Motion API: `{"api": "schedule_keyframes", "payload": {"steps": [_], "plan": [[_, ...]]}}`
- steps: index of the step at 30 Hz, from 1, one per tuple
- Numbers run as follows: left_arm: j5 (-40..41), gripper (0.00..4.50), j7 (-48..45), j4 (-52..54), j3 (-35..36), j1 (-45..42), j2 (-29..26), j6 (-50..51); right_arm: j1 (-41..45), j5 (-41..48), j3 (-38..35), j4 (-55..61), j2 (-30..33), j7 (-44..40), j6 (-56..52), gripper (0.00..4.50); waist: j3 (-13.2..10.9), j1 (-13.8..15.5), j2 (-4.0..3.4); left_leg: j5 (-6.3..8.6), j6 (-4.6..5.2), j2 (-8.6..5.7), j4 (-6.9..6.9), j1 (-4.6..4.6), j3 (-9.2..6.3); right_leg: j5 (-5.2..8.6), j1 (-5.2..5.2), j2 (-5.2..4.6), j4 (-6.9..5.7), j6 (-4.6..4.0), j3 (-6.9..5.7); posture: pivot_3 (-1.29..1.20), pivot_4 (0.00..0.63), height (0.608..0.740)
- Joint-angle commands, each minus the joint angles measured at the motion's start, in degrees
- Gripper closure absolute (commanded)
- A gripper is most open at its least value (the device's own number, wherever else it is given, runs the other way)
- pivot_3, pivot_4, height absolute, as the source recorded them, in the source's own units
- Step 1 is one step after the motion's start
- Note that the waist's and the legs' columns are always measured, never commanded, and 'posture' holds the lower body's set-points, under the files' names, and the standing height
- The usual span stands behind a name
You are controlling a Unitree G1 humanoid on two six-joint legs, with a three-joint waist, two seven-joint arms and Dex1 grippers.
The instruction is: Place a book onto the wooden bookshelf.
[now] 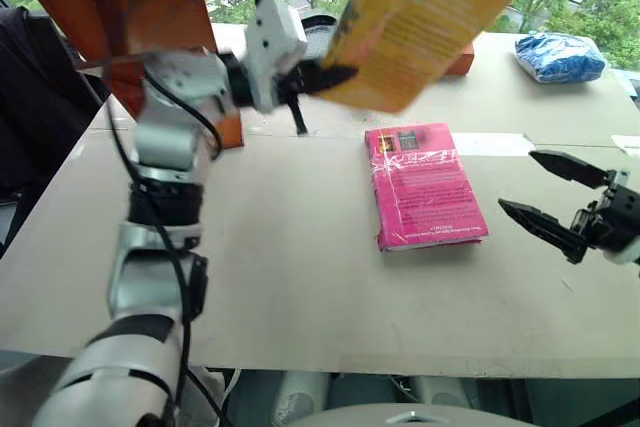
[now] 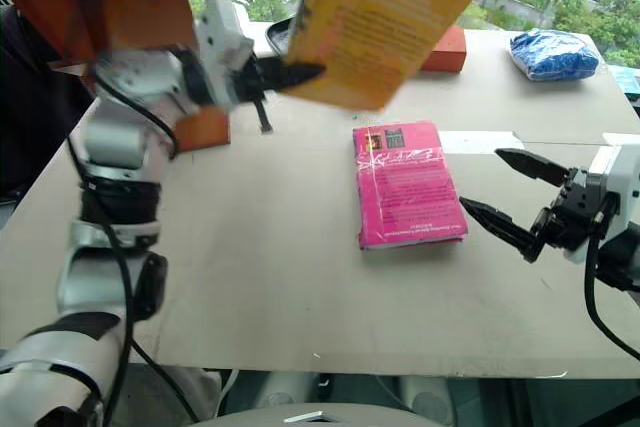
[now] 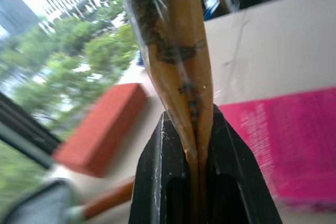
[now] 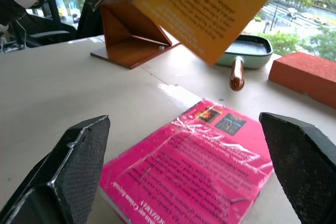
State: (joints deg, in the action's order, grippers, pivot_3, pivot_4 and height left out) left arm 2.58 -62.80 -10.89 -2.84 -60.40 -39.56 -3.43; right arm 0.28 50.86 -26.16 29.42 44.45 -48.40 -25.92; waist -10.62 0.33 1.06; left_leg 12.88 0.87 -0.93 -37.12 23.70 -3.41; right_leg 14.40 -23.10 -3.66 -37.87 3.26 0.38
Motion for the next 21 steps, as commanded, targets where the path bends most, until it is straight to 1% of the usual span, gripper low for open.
{"api": "schedule_keyframes", "payload": {"steps": [1, 5, 10, 14, 21], "plan": [[-13.0, 4.48, 6.9, -5.8, -2.2, -4.2, -7.2, -15.2, 4.7, 1.9, 1.5, -1.4, -0.7, -0.7, 0.4, 0.00, 0.0, 0.2, -0.05, 0.00, 0.01, -0.02, -0.02, -0.01, 0.02, -0.01, 0.00, 0.00, 0.01, 0.04, 0.02, 0.00, 0.150, 0.740], [-22.5, 4.48, 13.0, -13.2, -3.5, -7.9, -16.3, -23.0, 10.3, 4.8, 4.2, -2.1, -1.4, -0.7, -1.6, 0.00, 0.0, 0.2, -0.02, 0.00, 0.03, -0.04, -0.08, 0.07, 0.07, -0.06, -0.01, 0.06, 0.00, 0.13, -0.03, 0.00, 0.150, 0.740], [-31.7, 4.48, 18.9, -18.7, -4.9, -10.0, -25.4, -26.1, 16.9, 10.4, 5.2, -2.7, -2.8, 1.0, -4.5, 0.00, -0.2, -0.7, 0.19, 0.00, 0.03, -0.02, -0.10, 0.17, 0.06, -0.06, -0.09, 0.08, -0.07, 0.14, -0.09, 0.00, 0.150, 0.740], [-34.6, 4.48, 20.7, -20.4, -5.4, -9.5, -28.9, -25.5, 20.7, 13.8, 5.1, -4.1, -4.0, 2.0, -5.9, 0.00, -0.2, -0.7, 0.20, 0.01, 0.03, -0.02, -0.11, 0.19, 0.08, -0.06, -0.08, 0.06, -0.08, 0.14, -0.20, 0.00, 0.150, 0.740], [-35.5, 4.48, 18.2, -20.0, -4.9, -5.8, -31.5, -20.4, 23.3, 16.5, 5.1, -4.8, -4.5, 2.7, -7.6, 0.00, -0.2, -1.2, 0.25, 0.00, 0.04, 0.01, -0.17, 0.19, 0.08, -0.06, -0.08, 0.08, -0.21, 0.14, -0.23, 0.00, 0.150, 0.740]]}}
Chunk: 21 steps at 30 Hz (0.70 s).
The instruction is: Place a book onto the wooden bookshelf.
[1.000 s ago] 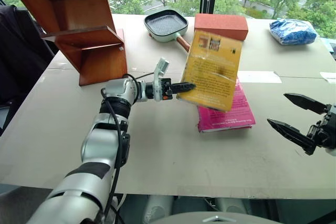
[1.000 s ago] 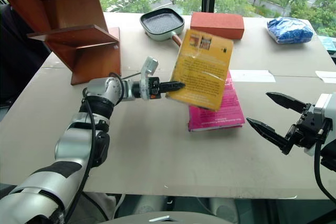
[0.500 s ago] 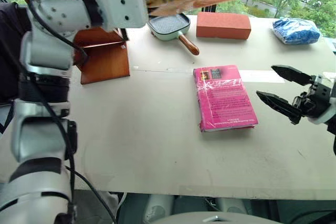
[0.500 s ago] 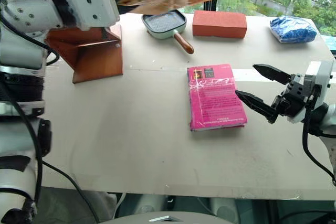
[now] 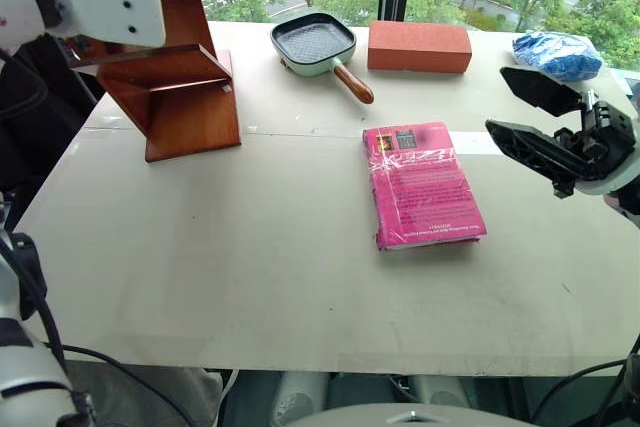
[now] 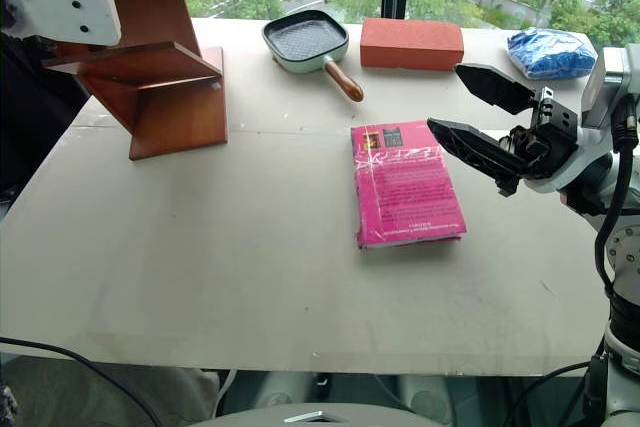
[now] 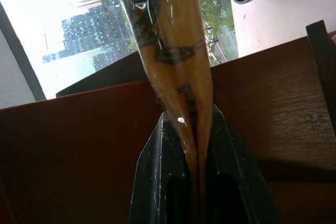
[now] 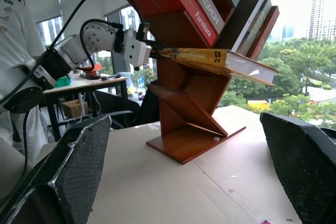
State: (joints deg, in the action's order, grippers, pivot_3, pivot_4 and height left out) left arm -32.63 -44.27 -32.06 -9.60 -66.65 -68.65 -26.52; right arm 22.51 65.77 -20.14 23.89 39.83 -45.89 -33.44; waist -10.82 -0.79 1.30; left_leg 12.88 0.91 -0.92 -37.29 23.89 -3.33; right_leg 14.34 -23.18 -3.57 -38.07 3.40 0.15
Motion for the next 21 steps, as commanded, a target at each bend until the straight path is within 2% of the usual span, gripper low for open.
{"api": "schedule_keyframes", "payload": {"steps": [1, 10, 19, 21], "plan": [[-0.1, 4.48, -0.9, 1.4, 2.0, 1.1, -2.8, 4.0, 1.0, 1.3, -0.8, 0.6, 0.3, -0.1, -0.2, 0.00, 0.0, -0.1, 0.00, 0.00, 0.00, 0.01, 0.00, 0.00, 0.00, 0.00, 0.00, 0.01, 0.00, 0.00, 0.00, 0.00, 0.150, 0.740], [1.8, 4.48, -4.8, 3.1, 3.3, 5.6, -5.2, 12.1, 0.5, 0.2, -0.5, 0.3, 0.1, -0.9, 0.0, 0.00, 0.0, -0.1, 0.00, 0.00, 0.00, 0.03, -0.01, -0.01, 0.05, 0.00, -0.07, 0.02, -0.11, 0.00, 0.04, 0.00, 0.150, 0.740], [2.7, 4.48, -4.7, 1.6, 3.1, 9.1, -6.5, 12.2, -0.1, -2.0, -0.4, 0.1, -0.3, -1.5, 1.0, 0.00, 0.0, -0.2, 0.01, 0.00, 0.00, 0.03, -0.09, -0.04, 0.08, 0.00, -0.12, 0.02, -0.31, 0.00, 0.11, 0.00, 0.150, 0.740], [2.9, 3.71, -4.6, 2.2, 3.5, 9.6, -6.7, 13.4, -0.4, -2.2, -0.6, 0.1, -0.3, -1.8, 1.0, 0.00, 0.0, -0.2, 0.02, 0.00, 0.00, 0.03, -0.11, -0.03, 0.12, 0.00, -0.24, 0.02, -0.49, -0.01, 0.24, 0.00, 0.150, 0.740]]}}
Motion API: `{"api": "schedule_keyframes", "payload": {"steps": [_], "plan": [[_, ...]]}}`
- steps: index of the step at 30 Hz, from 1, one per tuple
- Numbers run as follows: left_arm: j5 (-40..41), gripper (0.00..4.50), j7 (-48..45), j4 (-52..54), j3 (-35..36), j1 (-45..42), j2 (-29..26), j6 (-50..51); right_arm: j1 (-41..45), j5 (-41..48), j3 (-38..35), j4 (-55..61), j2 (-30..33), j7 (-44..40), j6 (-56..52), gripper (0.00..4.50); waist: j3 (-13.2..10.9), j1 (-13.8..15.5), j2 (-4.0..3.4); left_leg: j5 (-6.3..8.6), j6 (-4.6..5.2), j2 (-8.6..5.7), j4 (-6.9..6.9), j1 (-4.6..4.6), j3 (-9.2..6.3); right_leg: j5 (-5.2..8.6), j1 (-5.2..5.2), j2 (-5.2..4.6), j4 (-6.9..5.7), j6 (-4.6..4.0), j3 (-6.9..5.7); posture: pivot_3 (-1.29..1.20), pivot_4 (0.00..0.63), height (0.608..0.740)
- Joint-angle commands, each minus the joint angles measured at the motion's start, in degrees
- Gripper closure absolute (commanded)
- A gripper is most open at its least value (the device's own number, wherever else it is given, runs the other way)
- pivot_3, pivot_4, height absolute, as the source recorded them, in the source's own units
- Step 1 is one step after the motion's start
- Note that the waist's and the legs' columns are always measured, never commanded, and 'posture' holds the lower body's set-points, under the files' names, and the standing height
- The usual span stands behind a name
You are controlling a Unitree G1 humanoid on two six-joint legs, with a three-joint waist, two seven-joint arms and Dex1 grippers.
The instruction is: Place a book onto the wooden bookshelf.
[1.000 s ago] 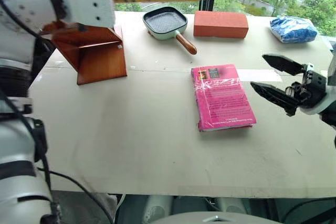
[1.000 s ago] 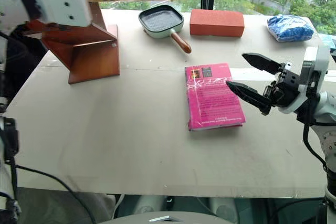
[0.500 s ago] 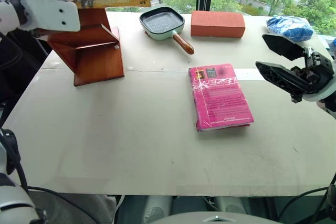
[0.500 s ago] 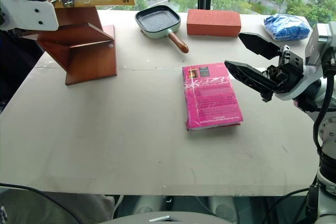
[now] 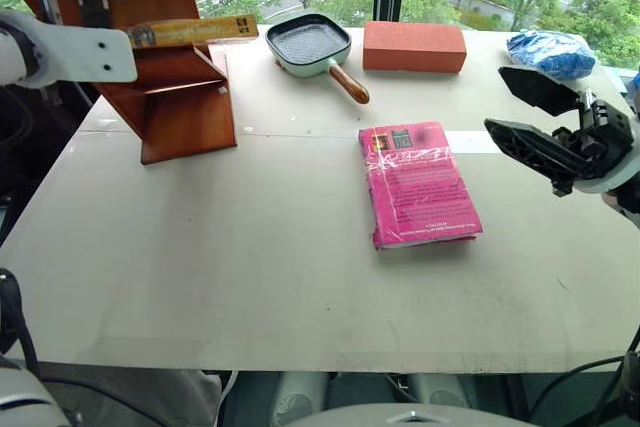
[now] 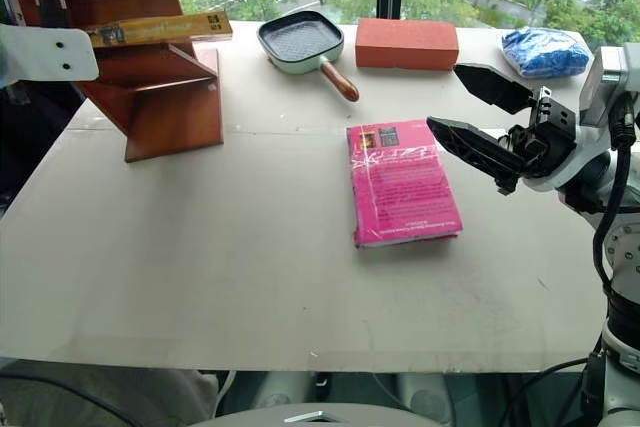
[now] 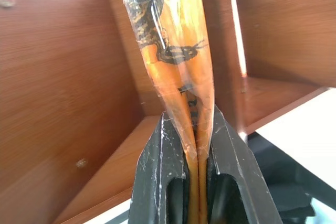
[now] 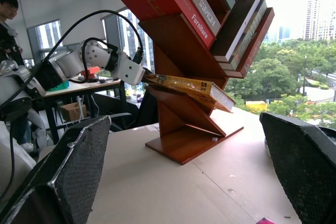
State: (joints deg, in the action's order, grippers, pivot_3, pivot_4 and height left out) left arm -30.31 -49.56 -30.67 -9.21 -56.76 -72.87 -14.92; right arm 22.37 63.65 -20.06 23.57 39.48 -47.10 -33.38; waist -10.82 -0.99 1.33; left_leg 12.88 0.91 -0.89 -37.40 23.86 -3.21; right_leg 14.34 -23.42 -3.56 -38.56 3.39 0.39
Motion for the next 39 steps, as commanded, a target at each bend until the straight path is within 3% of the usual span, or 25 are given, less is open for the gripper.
{"api": "schedule_keyframes", "payload": {"steps": [1, 7, 12, 15, 19, 22, 25, 29, 34, 39], "plan": [[0.2, 3.32, 1.1, 1.3, 3.1, -0.2, -2.7, 2.2, -0.3, -0.2, -0.7, 0.4, 0.0, -0.7, 0.9, 0.00, 0.0, 0.0, 0.00, 0.00, 0.00, 0.00, -0.01, 0.00, 0.01, 0.00, -0.04, 0.00, -0.06, 0.00, 0.04, 0.00, 0.150, 0.740], [2.3, 0.66, -0.8, 8.1, 5.5, 2.8, -3.3, 7.8, -0.2, -1.5, -0.2, 0.2, -0.4, -1.1, 1.4, 0.00, 0.0, -0.1, 0.01, 0.00, 0.00, 0.01, -0.06, -0.03, 0.22, 0.00, -0.15, 0.01, -0.30, 0.00, 0.19, 0.00, 0.150, 0.740], [5.6, 0.66, -3.1, 13.6, 10.6, 8.0, -7.5, 9.7, -0.5, -2.0, 0.0, 0.2, -0.8, -1.6, 1.4, 0.00, 0.0, -0.3, 0.01, 0.00, 0.00, 0.05, -0.09, -0.05, 0.31, 0.00, -0.17, 0.04, -0.31, 0.00, 0.30, 0.00, 0.150, 0.740], [14.1, 0.66, -6.4, 18.9, 17.7, 12.2, -6.0, 15.7, -0.5, -2.2, 0.4, -0.2, -1.0, -1.8, 1.3, 0.00, 0.0, -0.5, 0.01, 0.00, 0.00, 0.08, -0.09, -0.05, 0.28, 0.00, -0.17, 0.04, -0.29, 0.00, 0.34, 0.00, 0.150, 0.740], [37.0, 0.66, -10.9, 37.3, 24.4, 17.8, 7.4, 30.6, -0.2, -3.3, 1.8, -1.0, -1.4, -2.7, 1.4, 0.00, 0.1, 0.3, -0.09, 0.00, 0.00, 0.08, -0.16, -0.09, 0.22, 0.00, -0.14, -0.02, -0.33, 0.00, 0.34, 0.00, 0.150, 0.740], [46.4, 0.66, -8.6, 46.6, 25.8, 22.3, 15.5, 41.7, -1.5, -6.2, 2.5, -2.0, -1.1, -3.7, 2.6, 0.00, 0.0, 0.2, -0.06, -0.01, 0.01, 0.12, -0.43, -0.02, 0.12, -0.01, -0.04, -0.04, -0.35, 0.00, 0.31, 0.00, 0.150, 0.740], [51.5, 0.66, -1.2, 53.7, 23.6, 31.7, 26.8, 49.3, -9.4, -18.5, 5.5, -5.0, 0.4, -6.8, 9.9, 0.00, 0.1, 0.1, -0.08, 0.00, 0.02, 0.12, -0.57, -0.09, 0.22, -0.05, 0.00, 0.00, -0.39, 0.06, 0.45, 0.00, 0.150, 0.740], [50.0, 0.66, 6.7, 57.9, 20.8, 43.8, 35.6, 51.1, -19.1, -25.8, 6.1, -10.5, -1.8, -9.2, 18.0, 0.00, 0.2, 0.0, -0.02, 0.02, 0.04, 0.14, -0.62, -0.06, 0.29, -0.06, -0.03, 0.06, -0.37, 0.07, 0.56, 0.00, 0.150, 0.740], [41.7, 0.66, 11.7, 56.9, 11.4, 61.3, 42.9, 37.3, -25.9, -33.1, 5.8, -21.2, -5.5, -10.2, 28.8, 0.00, 0.2, 0.1, -0.10, 0.02, 0.04, 0.18, -0.60, -0.25, 0.40, -0.15, 0.04, 0.03, -0.39, -0.07, 0.67, 0.00, 0.150, 0.740], [42.2, 0.66, 14.9, 52.3, 11.0, 64.6, 47.8, 33.6, -27.1, -35.2, 5.6, -25.4, -6.2, -11.3, 33.3, 0.00, 0.2, 0.7, -0.23, 0.04, 0.02, 0.21, -0.58, -0.87, 0.37, -0.03, 0.68, -0.06, -0.26, -0.34, 0.59, 0.00, 0.150, 0.740]]}}
